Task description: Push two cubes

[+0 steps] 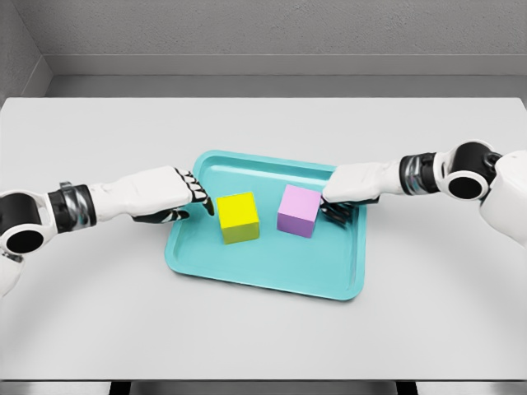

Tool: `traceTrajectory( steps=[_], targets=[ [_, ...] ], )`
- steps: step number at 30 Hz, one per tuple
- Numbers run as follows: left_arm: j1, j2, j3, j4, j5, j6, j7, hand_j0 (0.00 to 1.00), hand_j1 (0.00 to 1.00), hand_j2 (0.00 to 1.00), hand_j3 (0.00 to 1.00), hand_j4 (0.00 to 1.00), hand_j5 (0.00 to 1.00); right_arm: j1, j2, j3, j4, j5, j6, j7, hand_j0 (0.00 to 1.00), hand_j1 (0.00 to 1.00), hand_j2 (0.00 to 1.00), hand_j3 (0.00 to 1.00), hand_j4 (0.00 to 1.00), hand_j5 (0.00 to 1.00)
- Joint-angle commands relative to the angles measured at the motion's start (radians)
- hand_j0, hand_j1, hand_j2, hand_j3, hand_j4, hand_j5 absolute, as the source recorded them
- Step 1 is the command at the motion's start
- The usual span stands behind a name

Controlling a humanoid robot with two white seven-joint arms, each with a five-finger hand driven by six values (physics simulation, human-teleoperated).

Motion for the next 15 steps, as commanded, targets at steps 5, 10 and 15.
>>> traceTrajectory(
  steps=[5,10,15],
  targets=[
    [0.011,0.004,-0.001,-0.034,0.017,0.003,0.000,0.60,0.60,0.60,0.60,0.60,0.60,-0.002,0.013,-0.001,0.002,0.006,0.002,-0.001,0.11,0.11,0.11,0.11,0.11,0.11],
    [0.014,0.004,-0.001,-0.041,0.021,0.003,0.000,0.61,0.61,0.61,0.61,0.61,0.61,-0.009,0.019,-0.002,0.003,0.006,0.002,-0.001,0.11,0.11,0.11,0.11,0.11,0.11],
    [0.011,-0.001,-0.001,-0.038,0.020,0.003,0.000,0.60,0.60,0.60,0.60,0.60,0.60,-0.009,0.030,-0.001,0.005,0.008,0.002,-0.001,0.11,0.11,0.11,0.11,0.11,0.11]
  ],
)
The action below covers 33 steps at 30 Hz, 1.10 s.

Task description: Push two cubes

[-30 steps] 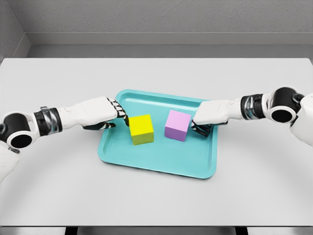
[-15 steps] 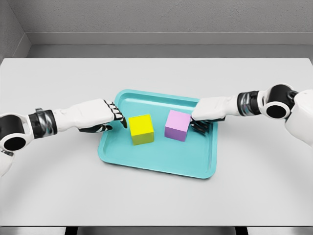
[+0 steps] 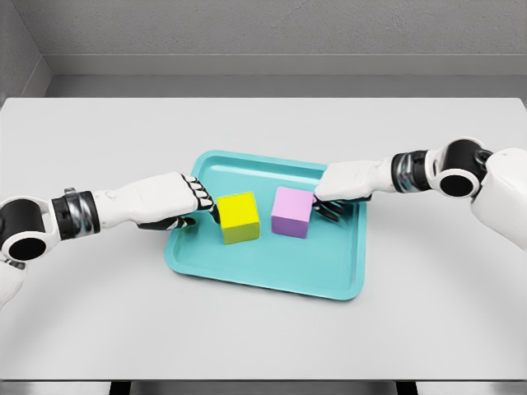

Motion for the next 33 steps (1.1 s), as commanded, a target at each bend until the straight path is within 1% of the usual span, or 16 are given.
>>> traceTrajectory(
  steps=[1,5,12,21,24,28,30,33],
  targets=[
    [0.000,-0.001,0.000,0.004,0.006,0.003,0.000,0.60,0.60,0.60,0.60,0.60,0.60,-0.002,0.005,-0.002,0.000,-0.004,0.002,0.000,0.11,0.11,0.11,0.11,0.11,0.11],
    [-0.006,-0.013,0.000,0.046,0.004,0.003,0.000,0.60,0.60,0.60,0.60,0.60,0.60,-0.008,0.012,0.000,0.002,-0.004,0.002,0.000,0.11,0.11,0.11,0.11,0.11,0.11],
    [-0.009,-0.030,-0.003,0.076,-0.001,0.003,-0.001,0.60,0.60,0.60,0.60,0.60,0.60,-0.015,0.024,-0.002,0.016,0.008,0.002,0.000,0.11,0.11,0.11,0.11,0.11,0.11],
    [-0.020,-0.056,-0.003,0.083,-0.005,0.003,-0.003,0.61,0.61,0.61,0.61,0.61,0.61,-0.021,0.040,0.000,0.023,0.008,0.002,0.000,0.11,0.11,0.11,0.11,0.11,0.11],
    [-0.021,-0.057,-0.003,0.082,-0.007,0.003,-0.004,0.60,0.60,0.60,0.60,0.60,0.60,-0.021,0.038,-0.002,0.078,0.010,0.002,0.000,0.11,0.11,0.11,0.11,0.11,0.11],
    [-0.023,-0.045,0.000,0.096,-0.004,0.003,-0.006,0.61,0.61,0.61,0.61,0.61,0.61,-0.028,0.035,-0.003,0.103,0.011,0.002,0.000,0.12,0.12,0.12,0.12,0.12,0.12],
    [-0.023,-0.042,0.000,0.103,-0.001,0.003,-0.004,0.61,0.61,0.61,0.61,0.61,0.61,-0.029,0.029,-0.002,0.091,0.011,0.002,0.000,0.12,0.12,0.12,0.12,0.12,0.12],
    [-0.052,-0.047,0.000,0.151,0.001,0.003,-0.004,0.61,0.61,0.61,0.61,0.61,0.61,-0.028,0.028,0.015,0.083,0.014,0.002,0.000,0.12,0.12,0.12,0.12,0.12,0.12]
  ],
)
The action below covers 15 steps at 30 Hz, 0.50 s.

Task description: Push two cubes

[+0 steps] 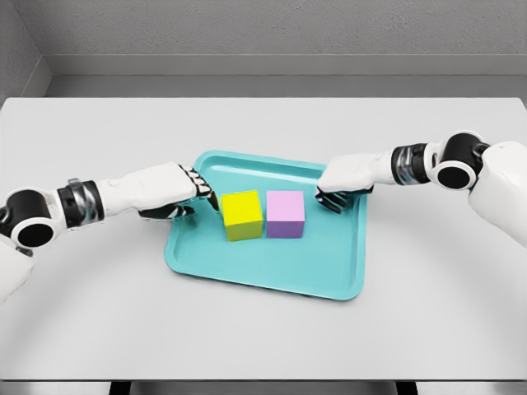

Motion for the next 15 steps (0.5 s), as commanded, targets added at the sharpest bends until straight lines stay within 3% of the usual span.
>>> traceTrajectory(
  steps=[1,5,15],
  targets=[
    [0.000,-0.003,-0.001,0.029,0.007,0.002,0.001,0.61,0.61,0.61,0.61,0.61,0.61,0.000,-0.002,0.022,-0.009,-0.004,0.002,0.000,0.12,0.12,0.12,0.12,0.12,0.12],
    [-0.002,-0.018,-0.001,0.037,0.006,0.002,-0.001,0.61,0.61,0.61,0.61,0.61,0.61,-0.002,-0.018,0.048,-0.061,-0.004,0.002,0.000,0.12,0.12,0.12,0.12,0.12,0.12],
    [-0.021,-0.047,-0.030,0.035,0.004,0.002,-0.002,0.61,0.61,0.61,0.61,0.61,0.61,-0.006,-0.018,0.061,-0.061,-0.004,0.002,0.000,0.12,0.12,0.12,0.12,0.12,0.12]
  ],
)
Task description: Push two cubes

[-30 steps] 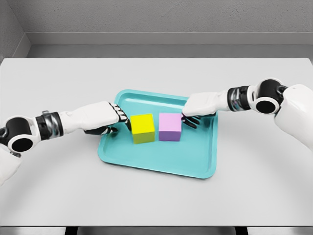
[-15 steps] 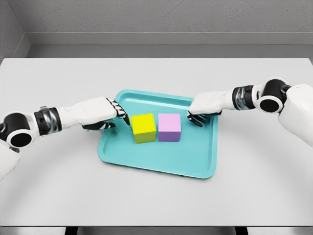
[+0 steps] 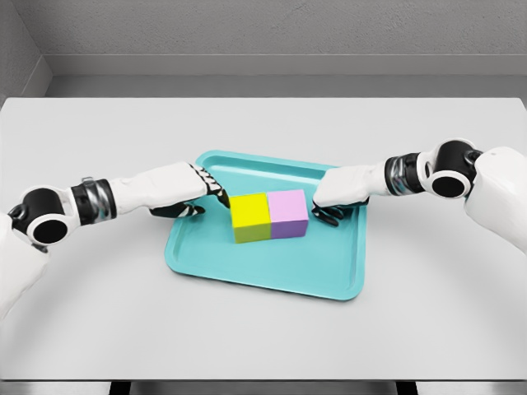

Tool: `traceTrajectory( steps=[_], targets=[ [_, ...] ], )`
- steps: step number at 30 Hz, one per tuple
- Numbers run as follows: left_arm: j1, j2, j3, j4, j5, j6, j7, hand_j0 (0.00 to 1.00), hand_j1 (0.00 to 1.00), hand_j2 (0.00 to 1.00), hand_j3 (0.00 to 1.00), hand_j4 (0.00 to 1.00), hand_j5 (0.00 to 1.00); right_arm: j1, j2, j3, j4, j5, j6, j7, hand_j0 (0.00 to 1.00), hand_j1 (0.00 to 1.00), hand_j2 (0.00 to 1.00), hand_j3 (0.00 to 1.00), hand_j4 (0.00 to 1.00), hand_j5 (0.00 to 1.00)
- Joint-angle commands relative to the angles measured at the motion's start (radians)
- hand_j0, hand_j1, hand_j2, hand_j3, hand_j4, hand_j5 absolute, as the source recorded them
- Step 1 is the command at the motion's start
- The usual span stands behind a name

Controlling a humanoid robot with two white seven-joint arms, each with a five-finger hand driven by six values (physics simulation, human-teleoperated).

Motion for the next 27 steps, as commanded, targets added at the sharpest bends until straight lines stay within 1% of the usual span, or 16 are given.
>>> traceTrajectory(
  steps=[1,8,10,11,12,13,14,15,16,18,19,20,21,22,23,27],
  targets=[
    [0.000,-0.002,-0.003,0.002,-0.004,-0.003,-0.004,0.61,0.61,0.61,0.61,0.61,0.61,0.000,0.000,0.000,-0.001,-0.004,0.002,0.000,0.12,0.12,0.12,0.12,0.12,0.12],
    [0.000,0.016,0.006,0.003,0.013,-0.003,0.001,0.62,0.62,0.62,0.62,0.62,0.62,-0.015,-0.009,0.002,0.015,-0.004,0.002,0.000,0.12,0.12,0.12,0.12,0.12,0.12],
    [-0.003,0.053,0.020,-0.004,0.060,-0.003,0.001,0.71,0.71,0.71,0.71,0.71,0.71,-0.038,-0.021,-0.006,0.033,-0.006,0.002,0.000,0.12,0.12,0.12,0.12,0.12,0.12],
    [0.000,0.107,0.056,-0.010,0.105,-0.003,0.001,0.76,0.76,0.76,0.76,0.76,0.76,-0.052,-0.024,-0.017,0.033,-0.006,0.002,0.000,0.12,0.12,0.12,0.12,0.12,0.12],
    [-0.003,0.144,0.060,-0.017,0.155,-0.003,-0.001,0.83,0.83,0.83,0.83,0.83,0.83,-0.063,-0.030,-0.027,0.033,-0.007,0.002,0.000,0.12,0.12,0.12,0.12,0.12,0.12],
    [0.012,0.185,0.116,-0.020,0.190,-0.003,-0.001,1.00,1.00,1.00,1.00,1.00,1.00,-0.064,-0.042,-0.067,0.035,-0.007,0.002,0.000,0.13,0.13,0.13,0.13,0.13,0.13],
    [0.038,0.219,0.176,-0.027,0.241,-0.003,0.001,1.00,1.00,1.00,1.00,1.00,1.00,-0.064,-0.058,-0.104,0.038,-0.007,0.002,0.000,0.13,0.13,0.13,0.13,0.13,0.13],
    [0.074,0.279,0.242,-0.015,0.299,-0.003,0.001,1.00,1.00,1.00,1.00,1.00,1.00,-0.064,-0.082,-0.161,0.056,-0.007,0.002,0.000,0.14,0.14,0.14,0.14,0.14,0.14],
    [0.083,0.288,0.277,0.005,0.304,-0.003,0.001,1.00,1.00,1.00,1.00,1.00,1.00,-0.063,-0.101,-0.199,0.073,-0.007,0.002,0.000,0.16,0.16,0.16,0.16,0.16,0.16],
    [0.084,0.289,0.287,0.068,0.303,-0.003,0.001,1.00,1.00,1.00,1.00,1.00,1.00,-0.054,-0.139,-0.262,0.117,-0.007,0.002,0.000,0.16,0.16,0.16,0.16,0.16,0.16],
    [0.094,0.288,0.287,0.076,0.301,-0.003,0.001,1.00,1.00,1.00,1.00,1.00,1.00,-0.054,-0.161,-0.274,0.146,-0.007,0.002,0.000,0.17,0.17,0.17,0.17,0.17,0.17],
    [0.100,0.274,0.284,0.076,0.301,-0.003,0.002,1.00,1.00,1.00,1.00,1.00,1.00,-0.051,-0.181,-0.299,0.168,-0.007,0.002,0.000,0.25,0.25,0.25,0.25,0.25,0.25],
    [0.100,0.269,0.276,0.076,0.298,-0.003,0.002,1.00,1.00,1.00,1.00,1.00,1.00,-0.043,-0.194,-0.328,0.191,-0.006,0.002,0.000,0.38,0.38,0.38,0.38,0.38,0.38],
    [0.100,0.266,0.274,0.082,0.295,-0.003,0.002,1.00,1.00,1.00,1.00,1.00,1.00,-0.043,-0.199,-0.346,0.217,-0.003,0.002,0.000,0.64,0.64,0.64,0.64,0.64,0.64],
    [0.100,0.259,0.273,0.086,0.292,-0.003,0.002,1.00,1.00,1.00,1.00,1.00,1.00,-0.041,-0.199,-0.350,0.249,-0.004,0.002,0.000,1.00,1.00,1.00,1.00,1.00,1.00],
    [0.100,0.199,0.228,0.076,0.290,-0.003,0.004,1.00,1.00,1.00,1.00,1.00,1.00,-0.021,-0.211,-0.348,0.255,-0.007,0.002,0.000,1.00,1.00,1.00,1.00,1.00,1.00]
  ],
)
